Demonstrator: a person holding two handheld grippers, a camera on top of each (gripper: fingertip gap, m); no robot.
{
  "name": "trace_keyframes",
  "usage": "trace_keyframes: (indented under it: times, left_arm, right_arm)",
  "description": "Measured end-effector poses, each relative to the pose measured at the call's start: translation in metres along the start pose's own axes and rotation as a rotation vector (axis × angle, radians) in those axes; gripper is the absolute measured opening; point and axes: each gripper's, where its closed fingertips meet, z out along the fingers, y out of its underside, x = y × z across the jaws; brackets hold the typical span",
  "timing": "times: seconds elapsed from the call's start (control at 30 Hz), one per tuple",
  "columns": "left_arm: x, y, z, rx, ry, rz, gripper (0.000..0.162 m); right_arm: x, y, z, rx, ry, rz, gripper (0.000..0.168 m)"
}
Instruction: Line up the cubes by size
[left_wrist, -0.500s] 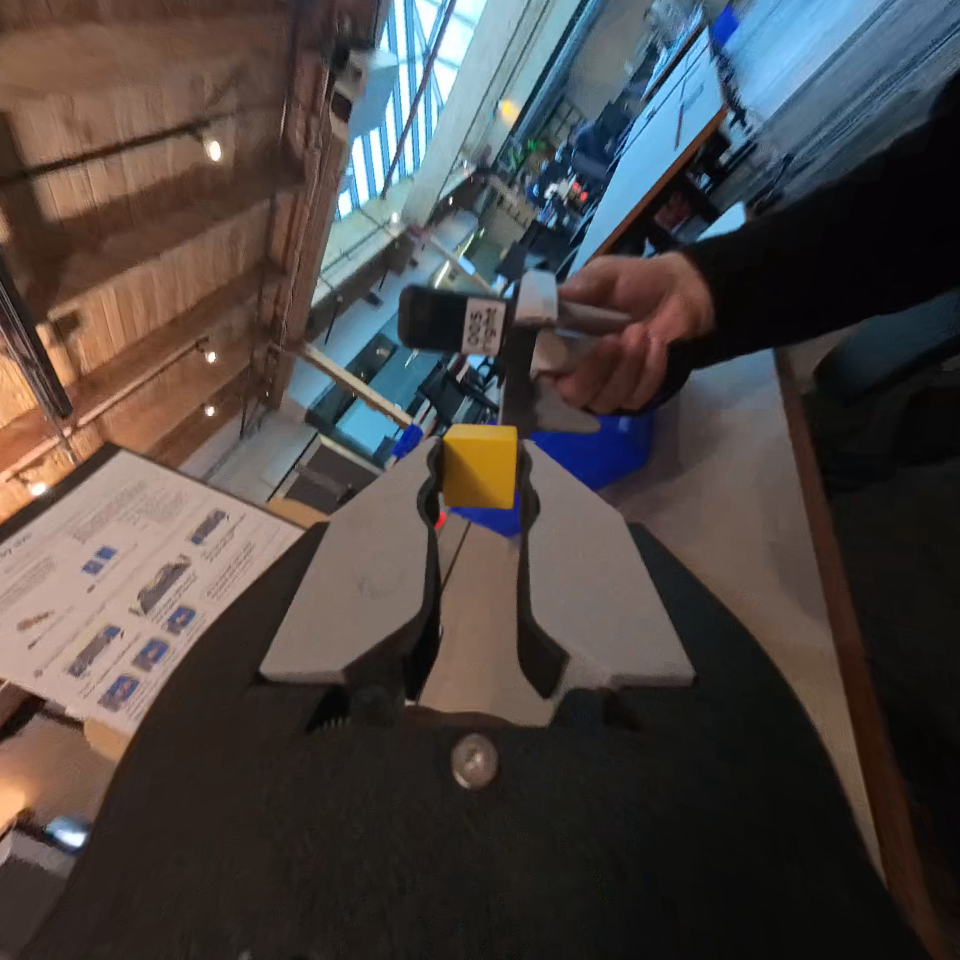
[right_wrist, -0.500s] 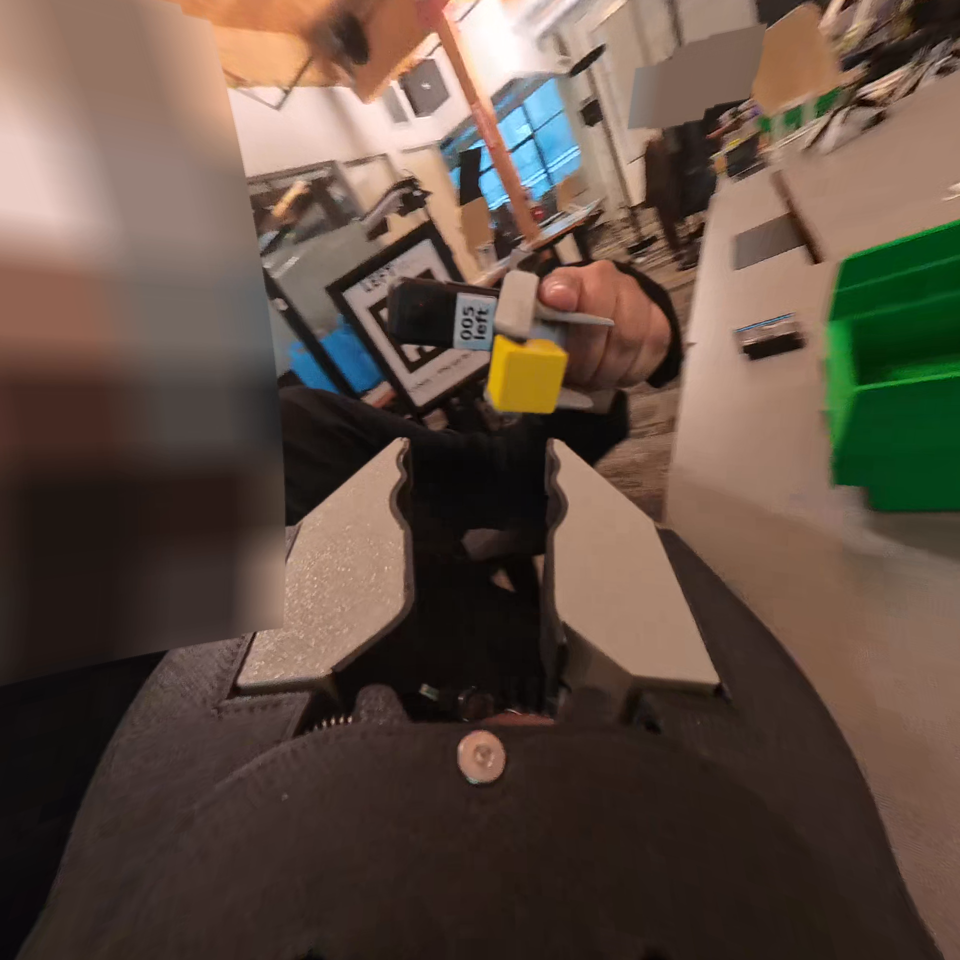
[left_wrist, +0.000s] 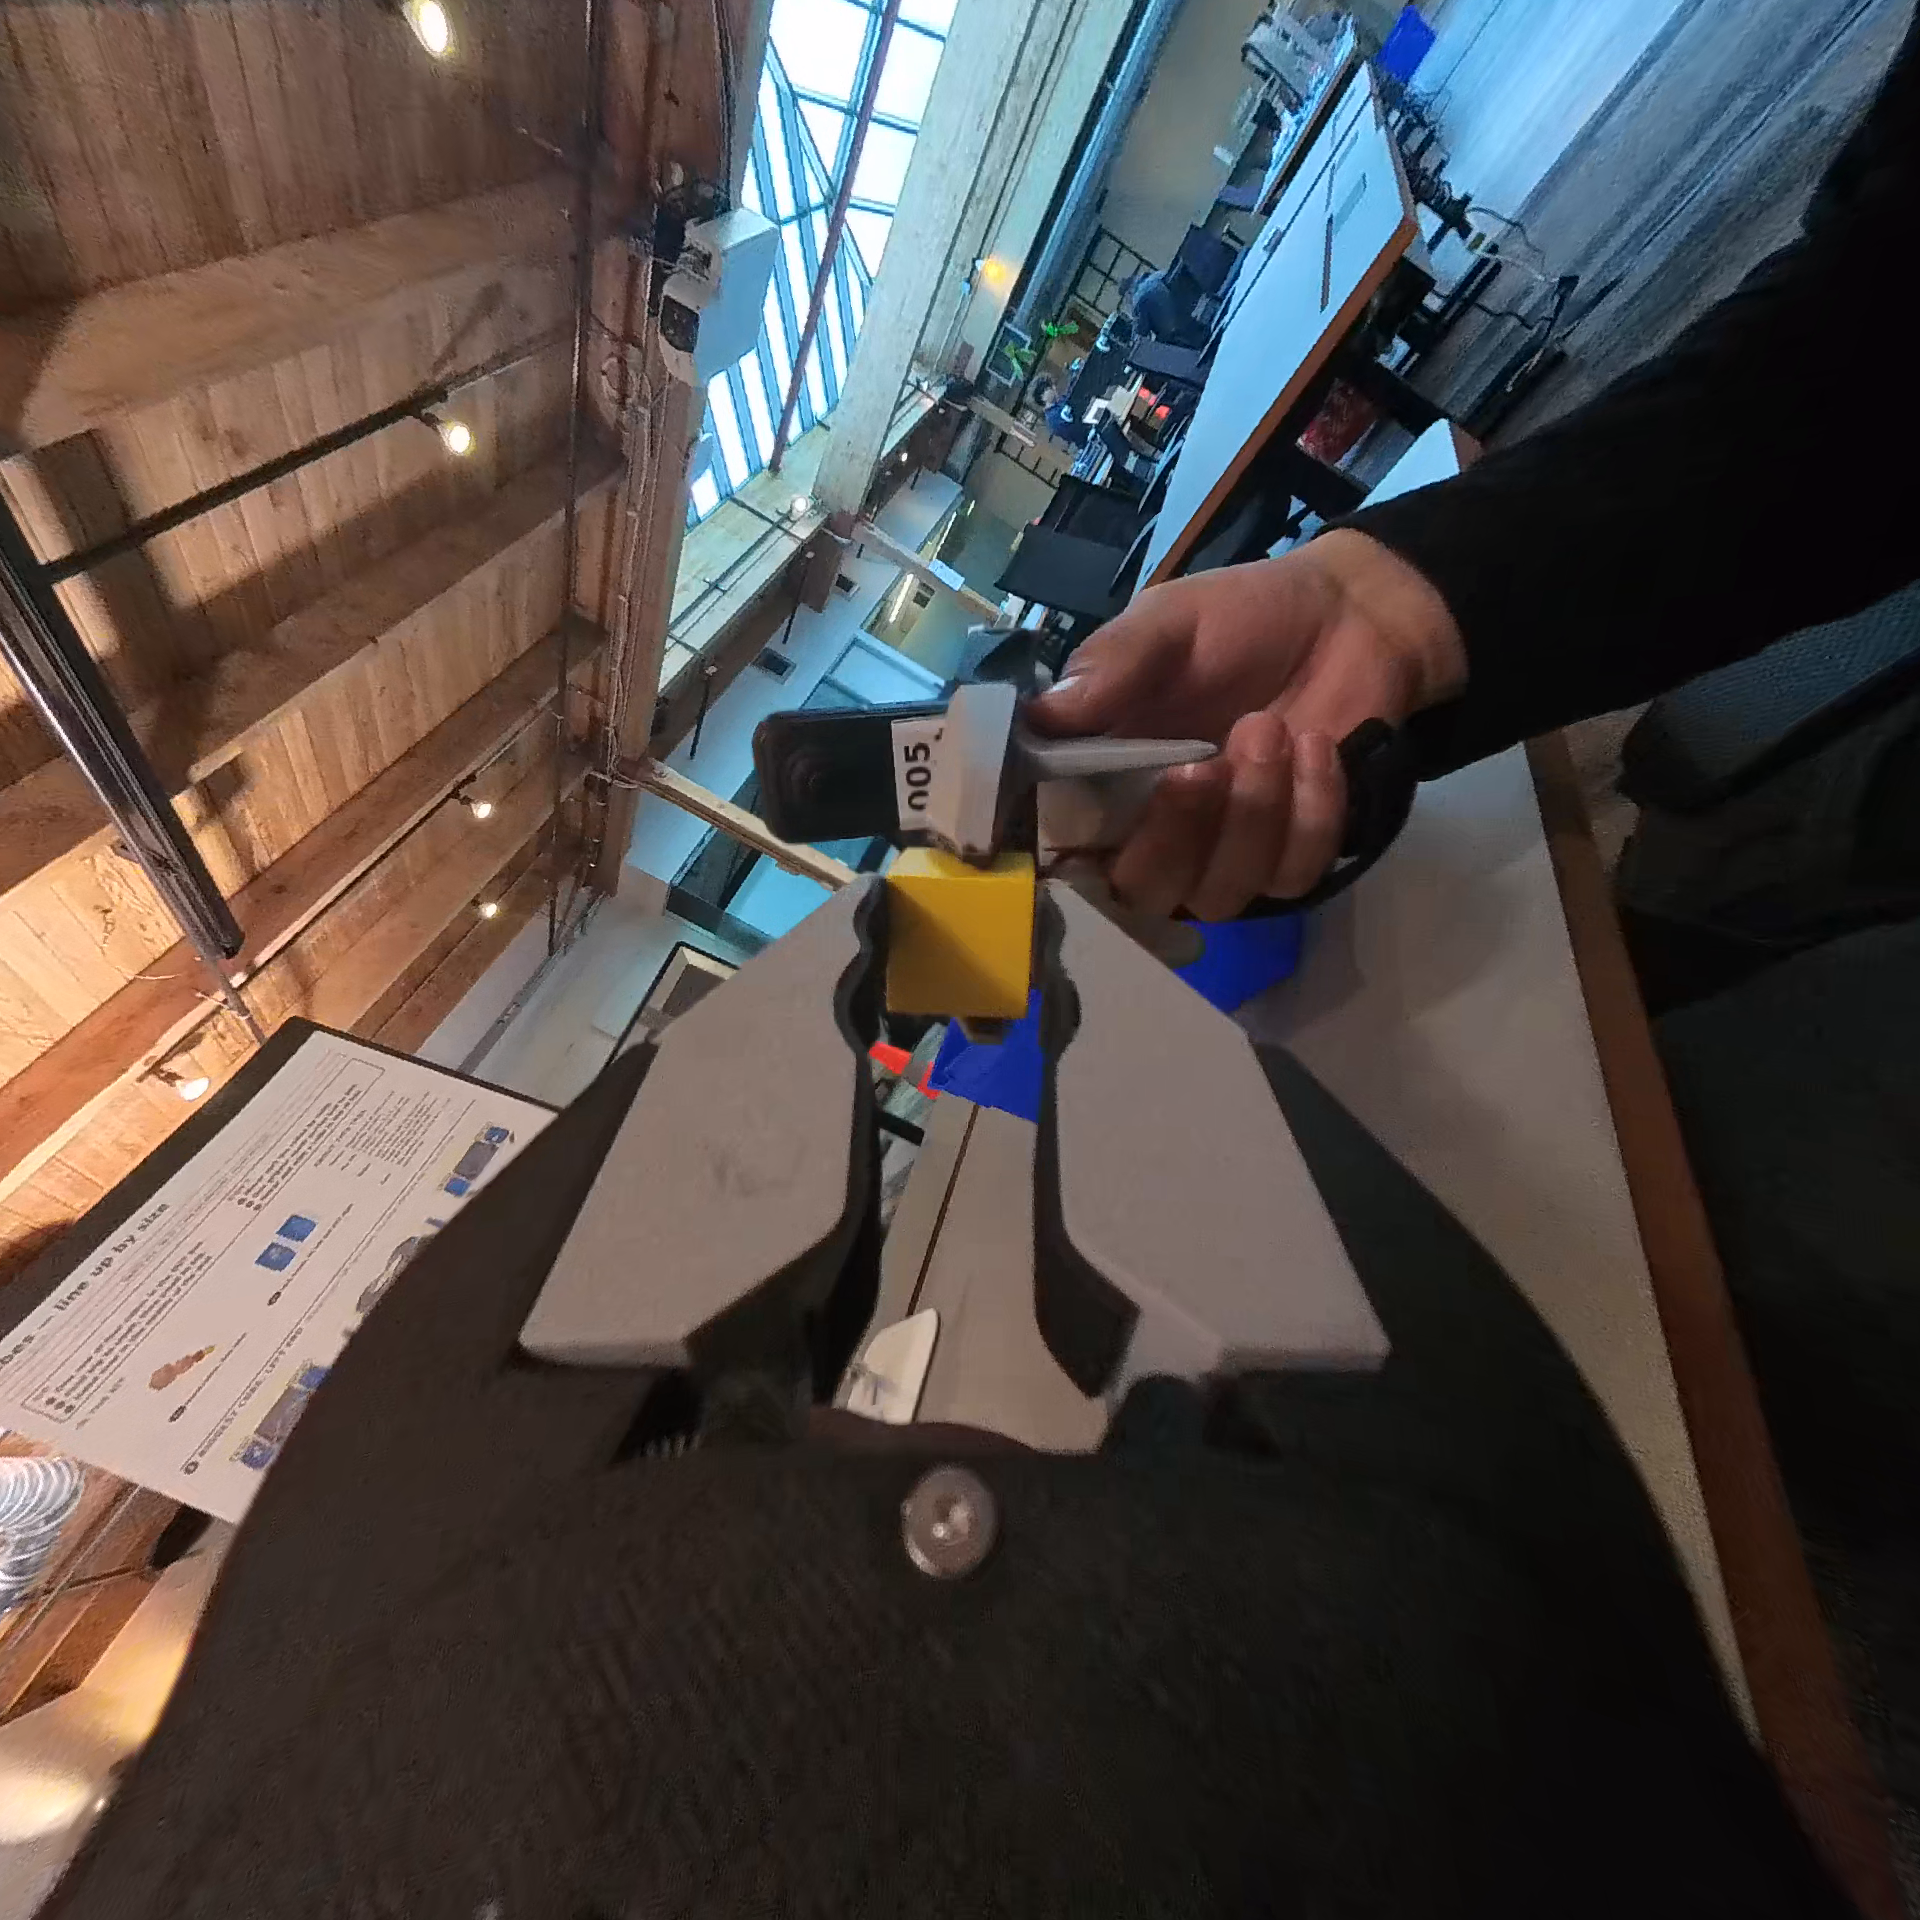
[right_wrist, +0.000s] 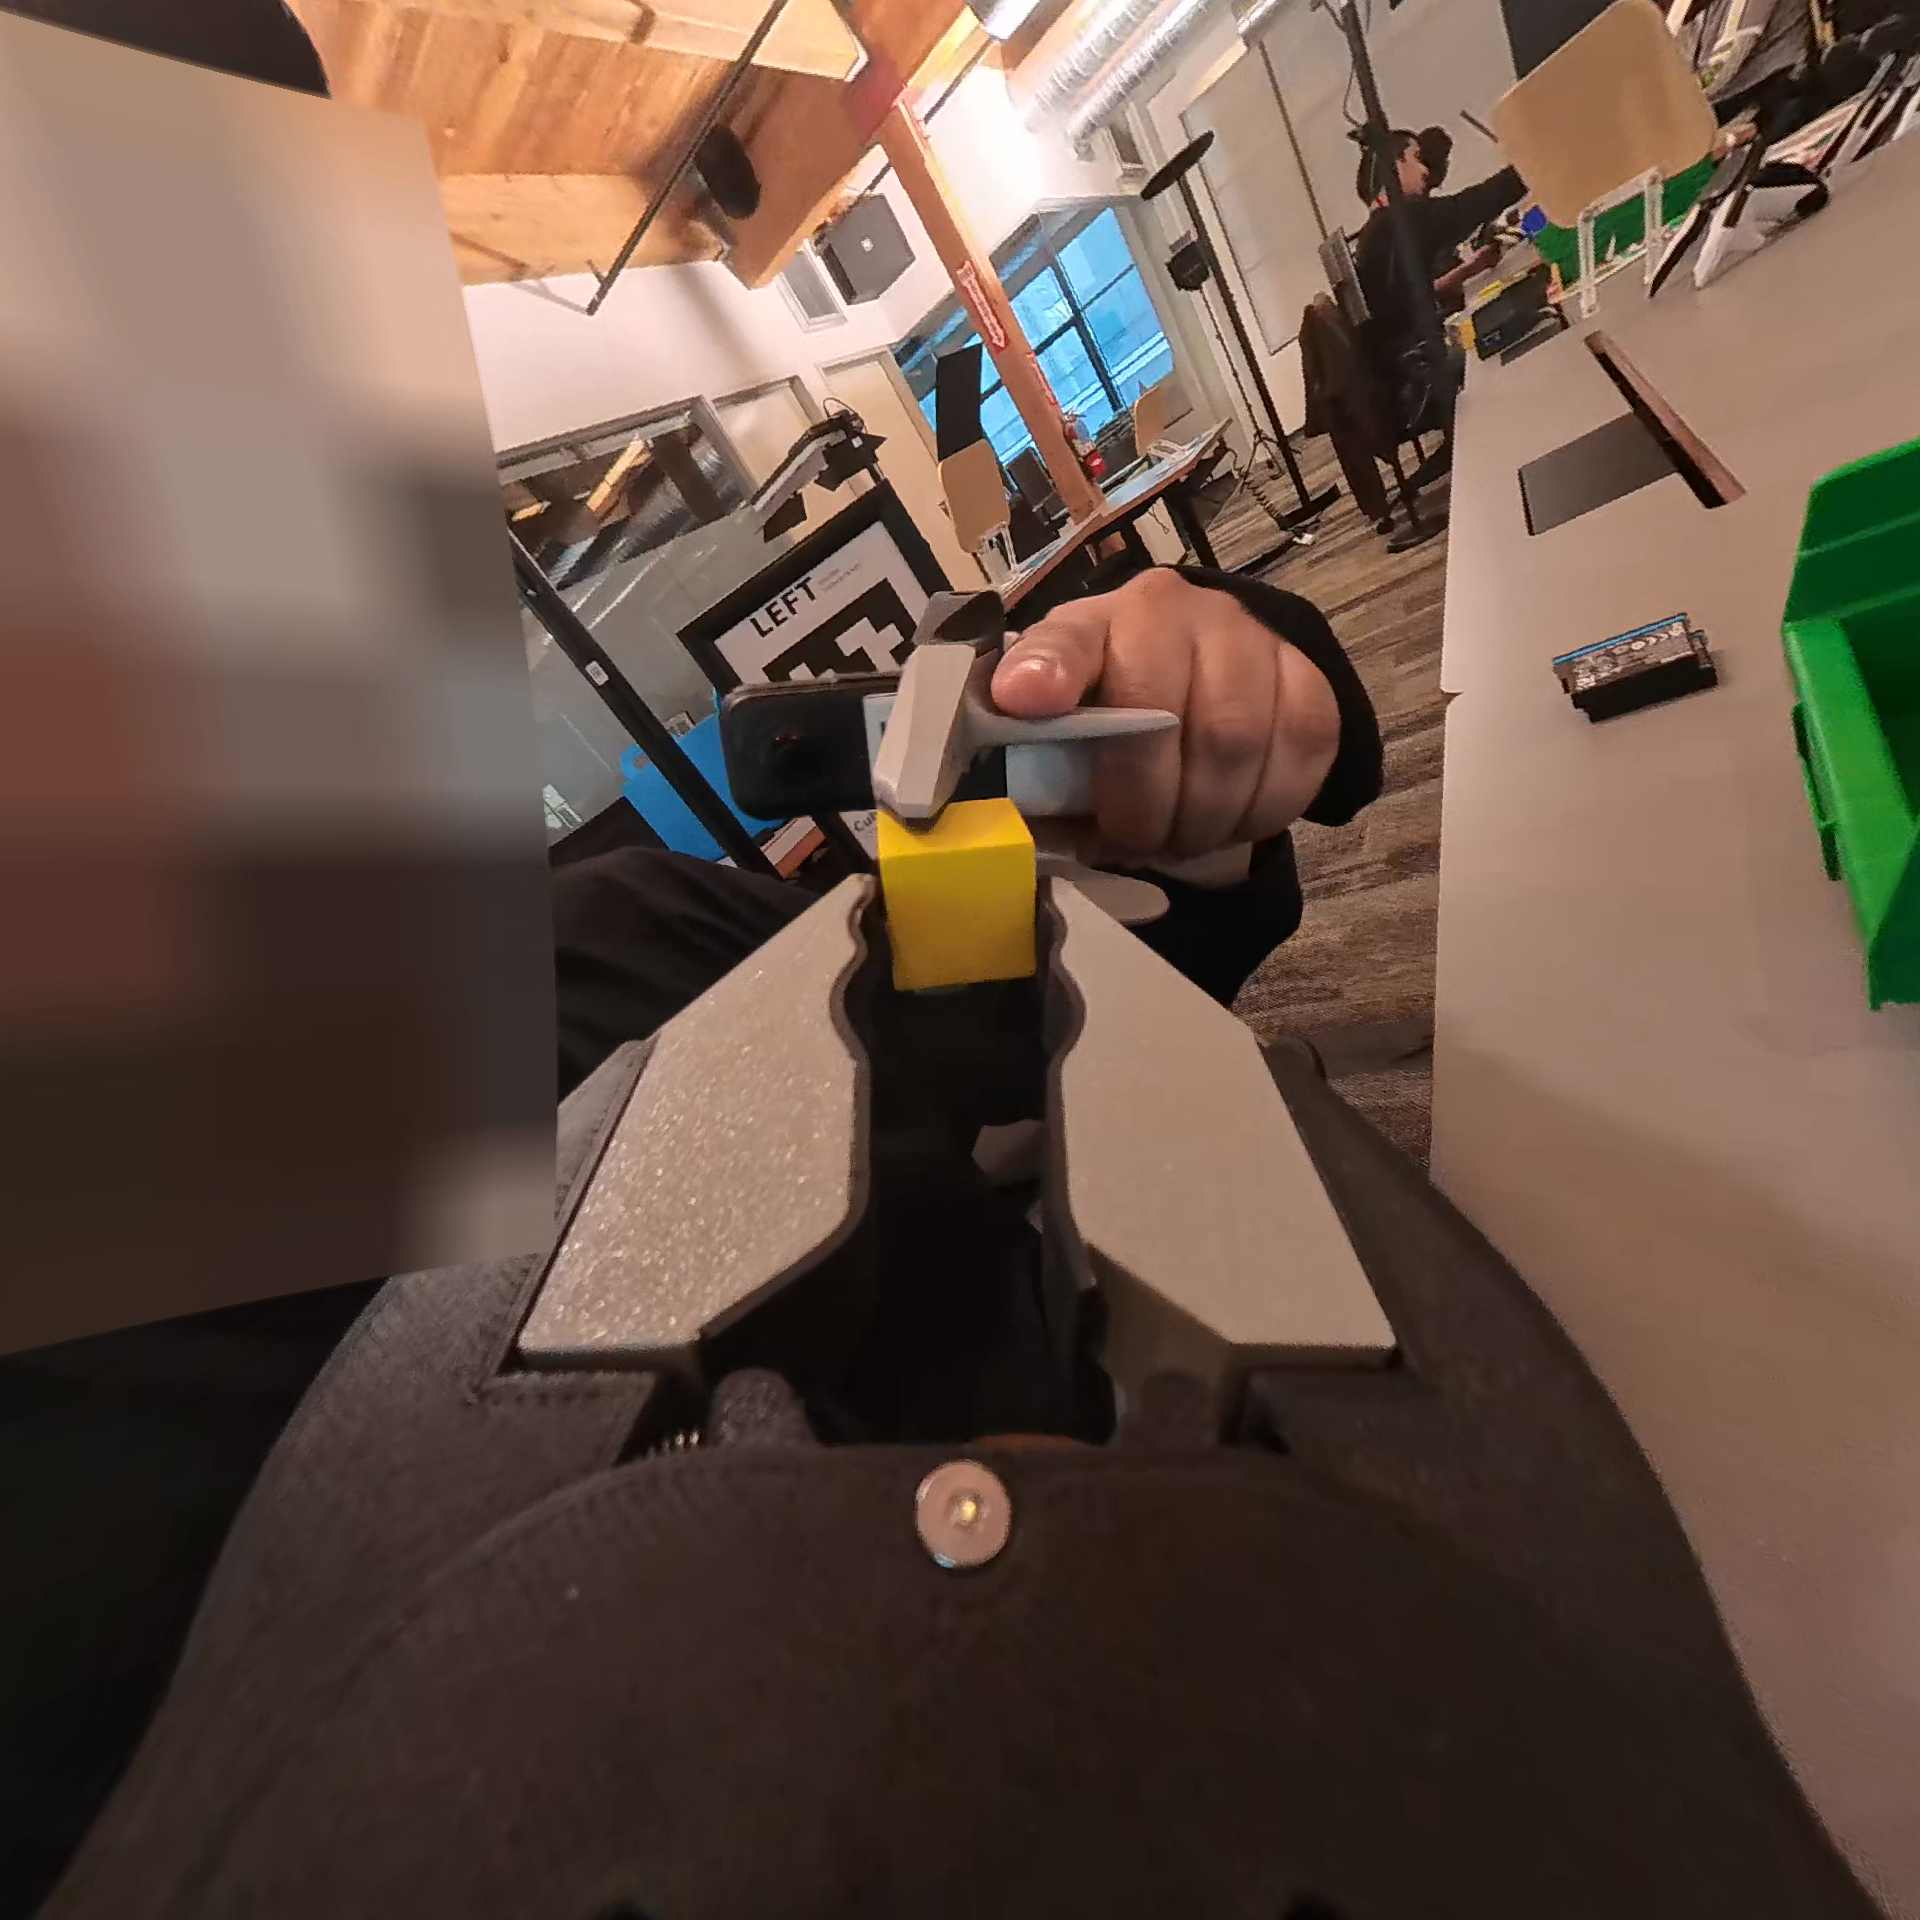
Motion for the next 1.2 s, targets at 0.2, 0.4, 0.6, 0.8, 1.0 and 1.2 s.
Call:
trace_keyframes:
  times: [0.2, 0.4, 0.6, 0.8, 1.0, 1.2]
  left_arm:
    - [0.004, 0.004, 0.001, 0.015, 0.020, -0.041, 0.025]
    - [0.003, 0.015, 0.005, -0.027, 0.005, -0.077, 0.026]
    - [-0.001, 0.016, -0.012, -0.002, 0.030, -0.136, 0.000]
    - [0.026, 0.028, -0.020, -0.078, 0.202, -0.140, 0.000]
    - [0.037, 0.039, -0.016, -0.114, 0.236, -0.142, 0.000]
    - [0.042, 0.045, -0.011, -0.142, 0.239, -0.121, 0.000]
  right_arm:
    - [0.004, 0.001, 0.002, 0.003, 0.015, -0.041, 0.026]
    - [0.013, -0.002, -0.008, 0.005, 0.085, -0.089, 0.026]
    - [0.022, -0.033, -0.083, 0.017, 0.389, -0.290, 0.025]
    - [0.075, -0.021, -0.304, -0.402, 1.370, -0.465, 0.026]
    - [0.112, 0.028, -0.367, -0.842, 1.230, -0.344, 0.026]
    - [0.138, 0.063, -0.432, -1.270, 1.148, -0.263, 0.027]
